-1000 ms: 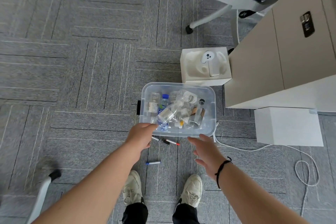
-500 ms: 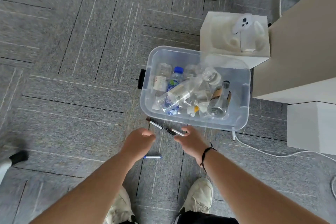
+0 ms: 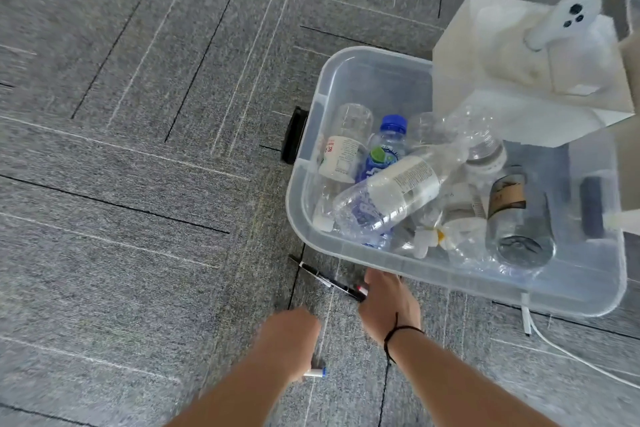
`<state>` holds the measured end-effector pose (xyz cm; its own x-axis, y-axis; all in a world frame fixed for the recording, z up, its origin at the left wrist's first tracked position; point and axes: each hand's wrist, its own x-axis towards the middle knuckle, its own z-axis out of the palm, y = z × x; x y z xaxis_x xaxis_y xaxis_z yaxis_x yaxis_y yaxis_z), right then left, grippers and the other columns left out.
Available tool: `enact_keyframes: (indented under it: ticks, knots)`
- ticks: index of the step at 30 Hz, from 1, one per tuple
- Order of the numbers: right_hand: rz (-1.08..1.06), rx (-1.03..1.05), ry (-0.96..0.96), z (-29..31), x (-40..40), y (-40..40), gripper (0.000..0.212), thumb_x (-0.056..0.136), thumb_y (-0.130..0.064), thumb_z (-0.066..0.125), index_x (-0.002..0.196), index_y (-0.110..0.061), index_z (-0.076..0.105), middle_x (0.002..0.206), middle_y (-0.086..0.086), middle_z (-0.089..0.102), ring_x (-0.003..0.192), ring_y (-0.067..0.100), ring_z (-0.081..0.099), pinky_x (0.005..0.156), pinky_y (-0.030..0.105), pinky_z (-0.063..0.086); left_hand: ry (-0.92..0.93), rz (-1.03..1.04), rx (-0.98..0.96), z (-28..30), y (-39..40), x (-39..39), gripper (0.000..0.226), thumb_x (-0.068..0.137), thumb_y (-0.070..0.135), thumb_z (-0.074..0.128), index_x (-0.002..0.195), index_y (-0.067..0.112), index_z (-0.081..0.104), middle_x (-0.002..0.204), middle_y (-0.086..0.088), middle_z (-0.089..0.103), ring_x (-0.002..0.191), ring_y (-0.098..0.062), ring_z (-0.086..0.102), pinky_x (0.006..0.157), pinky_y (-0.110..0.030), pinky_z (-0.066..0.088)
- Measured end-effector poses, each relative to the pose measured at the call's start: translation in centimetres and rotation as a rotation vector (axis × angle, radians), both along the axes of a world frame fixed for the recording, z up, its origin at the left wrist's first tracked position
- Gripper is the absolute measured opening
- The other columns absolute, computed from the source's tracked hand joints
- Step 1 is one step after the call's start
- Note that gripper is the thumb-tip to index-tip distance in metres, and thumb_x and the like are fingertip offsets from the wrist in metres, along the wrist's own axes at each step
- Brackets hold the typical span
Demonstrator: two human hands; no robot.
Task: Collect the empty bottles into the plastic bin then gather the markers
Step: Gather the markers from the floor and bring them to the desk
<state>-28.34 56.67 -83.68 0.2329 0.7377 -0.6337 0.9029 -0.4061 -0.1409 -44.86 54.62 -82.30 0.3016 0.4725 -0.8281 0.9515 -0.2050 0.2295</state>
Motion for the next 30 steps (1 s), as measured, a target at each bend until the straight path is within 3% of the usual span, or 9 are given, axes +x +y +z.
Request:
enact_keyframes:
  ticks: [2,5,8,12,22,24,26,28,30]
  knots:
    - [0.011,0.034,-0.013,-0.4,-0.1,-0.1,0.035,0.088,0.004,0.048,0.107,-0.023,0.057,0.09,-0.005,0.064,0.084,0.017,0.065,0.072,0.038,0.062,0.016,-0.117,0.008,0.2,0.4,0.2,0.007,0.088,0.001,0.062,0.088,0.007,0.062,0.071,-0.001,0.055,0.067,-0.017,0.062,0.068,-0.029,0.061]
    - [0.035,0.084,-0.008,-0.5,-0.1,-0.3,0.034,0.088,0.004,0.045,0.105,-0.025,0.055,0.082,-0.009,0.059,0.079,0.016,0.063,0.071,0.037,0.061,0.003,-0.227,0.046,-0.3,-0.1,0.1,0.008,0.086,0.008,0.066,0.089,0.002,0.062,0.084,-0.006,0.065,0.073,-0.019,0.067,0.068,-0.034,0.062]
    - [0.028,0.077,0.016,-0.5,0.1,-0.1,0.035,0.088,0.005,0.045,0.101,-0.025,0.054,0.08,-0.008,0.059,0.074,0.015,0.063,0.069,0.037,0.061,-0.054,-0.203,0.078,-1.2,-1.2,-0.1,0.024,0.083,0.029,0.07,0.085,0.008,0.059,0.091,-0.005,0.063,0.078,-0.019,0.063,0.073,-0.034,0.061]
    - [-0.003,0.065,0.047,-0.4,0.2,0.2,0.027,0.089,0.004,0.045,0.094,-0.022,0.052,0.084,-0.005,0.06,0.076,0.016,0.062,0.071,0.038,0.06,-0.091,-0.125,0.134,-1.7,-2.0,-0.3,0.022,0.088,0.031,0.064,0.089,0.009,0.062,0.094,-0.006,0.065,0.079,-0.019,0.066,0.071,-0.03,0.061]
    - [-0.05,0.081,0.182,0.7,-1.1,0.6,0.016,0.088,-0.008,0.054,0.098,-0.017,0.062,0.093,-0.005,0.061,0.079,0.014,0.063,0.071,0.034,0.059,-0.177,0.215,0.297,-1.1,0.0,-0.5,0.024,0.097,0.037,0.052,0.1,0.019,0.067,0.089,0.004,0.071,0.069,-0.009,0.068,0.066,-0.027,0.059]
    - [-0.044,0.085,0.205,0.8,-1.2,0.9,0.014,0.088,-0.009,0.056,0.098,-0.016,0.063,0.092,-0.005,0.063,0.079,0.014,0.064,0.067,0.029,0.057,-0.197,0.27,0.358,-0.7,0.9,-0.6,0.023,0.098,0.038,0.052,0.105,0.021,0.065,0.097,0.007,0.068,0.071,-0.007,0.065,0.065,-0.024,0.056]
    - [-0.049,0.087,0.253,0.9,-1.5,1.3,0.016,0.089,-0.011,0.059,0.101,-0.019,0.066,0.091,-0.007,0.064,0.08,0.011,0.064,0.067,0.025,0.055,-0.253,0.34,0.411,-0.7,1.7,-0.6,0.027,0.096,0.041,0.054,0.116,0.024,0.062,0.11,0.009,0.065,0.084,-0.007,0.066,0.075,-0.026,0.057]
    - [-0.088,0.088,0.343,0.7,-1.9,1.6,0.016,0.089,-0.011,0.064,0.103,-0.018,0.07,0.091,-0.006,0.068,0.08,0.009,0.066,0.072,0.026,0.06,-0.339,0.463,0.334,-0.9,2.4,-0.5,0.035,0.093,0.041,0.058,0.124,0.024,0.061,0.118,0.009,0.066,0.1,-0.008,0.065,0.089,-0.028,0.055]
    - [-0.18,0.084,0.444,0.7,-2.5,1.9,0.014,0.087,-0.012,0.072,0.099,-0.016,0.075,0.089,-0.003,0.073,0.081,0.01,0.069,0.076,0.028,0.061,-0.517,0.688,0.091,-0.8,3.0,-0.3,0.033,0.091,0.036,0.059,0.118,0.021,0.069,0.111,0.005,0.072,0.097,-0.012,0.066,0.089,-0.03,0.052]
